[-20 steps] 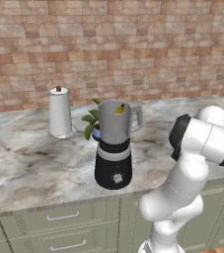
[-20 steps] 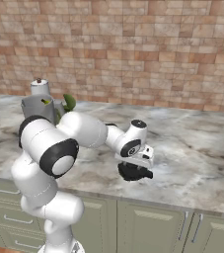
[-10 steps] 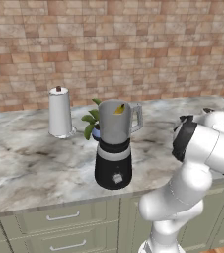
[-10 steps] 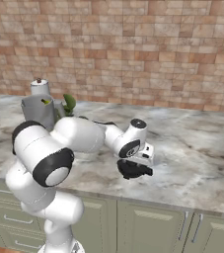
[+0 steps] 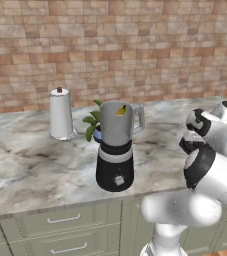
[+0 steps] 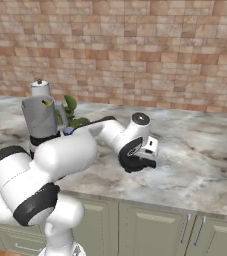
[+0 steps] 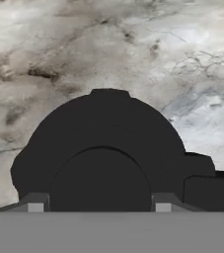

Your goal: Open the blender lid, put the banana in the blender, close the lid, and start the blender.

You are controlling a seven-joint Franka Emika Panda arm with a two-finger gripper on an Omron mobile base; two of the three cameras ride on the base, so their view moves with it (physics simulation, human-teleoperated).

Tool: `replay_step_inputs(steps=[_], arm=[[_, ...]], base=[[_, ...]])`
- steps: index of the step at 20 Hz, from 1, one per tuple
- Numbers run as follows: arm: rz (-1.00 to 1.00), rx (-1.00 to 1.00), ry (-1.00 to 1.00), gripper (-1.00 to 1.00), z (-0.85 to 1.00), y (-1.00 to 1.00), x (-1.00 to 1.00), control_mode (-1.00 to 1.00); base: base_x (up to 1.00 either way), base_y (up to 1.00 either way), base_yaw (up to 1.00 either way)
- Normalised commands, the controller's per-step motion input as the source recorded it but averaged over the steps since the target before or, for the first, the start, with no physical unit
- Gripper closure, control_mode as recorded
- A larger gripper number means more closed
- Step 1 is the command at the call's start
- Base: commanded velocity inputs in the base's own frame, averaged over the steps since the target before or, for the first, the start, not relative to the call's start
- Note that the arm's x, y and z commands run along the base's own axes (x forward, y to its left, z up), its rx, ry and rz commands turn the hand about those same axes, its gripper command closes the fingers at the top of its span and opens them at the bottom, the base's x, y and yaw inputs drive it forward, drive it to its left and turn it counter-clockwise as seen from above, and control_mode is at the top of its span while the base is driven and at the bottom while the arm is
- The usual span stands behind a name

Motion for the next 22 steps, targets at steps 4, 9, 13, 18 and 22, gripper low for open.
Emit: replay_step_inputs(steps=[4,9,13,18,22], arm=[[0.00,-0.01,-0.05,1.00,1.00,0.00,-0.11,-1.00],[0.00,-0.01,-0.01,1.00,1.00,0.08,-0.11,-1.00],[0.00,0.00,0.00,1.00,0.87,0.16,-0.21,-1.00],[0.00,0.00,-0.04,1.00,0.77,0.24,-0.36,-1.00],[0.00,0.00,-0.05,1.00,0.97,0.26,-0.31,-1.00]], base=[[0.00,0.00,0.00],[0.00,0.00,0.00],[0.00,0.00,0.00],[0.00,0.00,0.00],[0.00,0.00,0.00]])
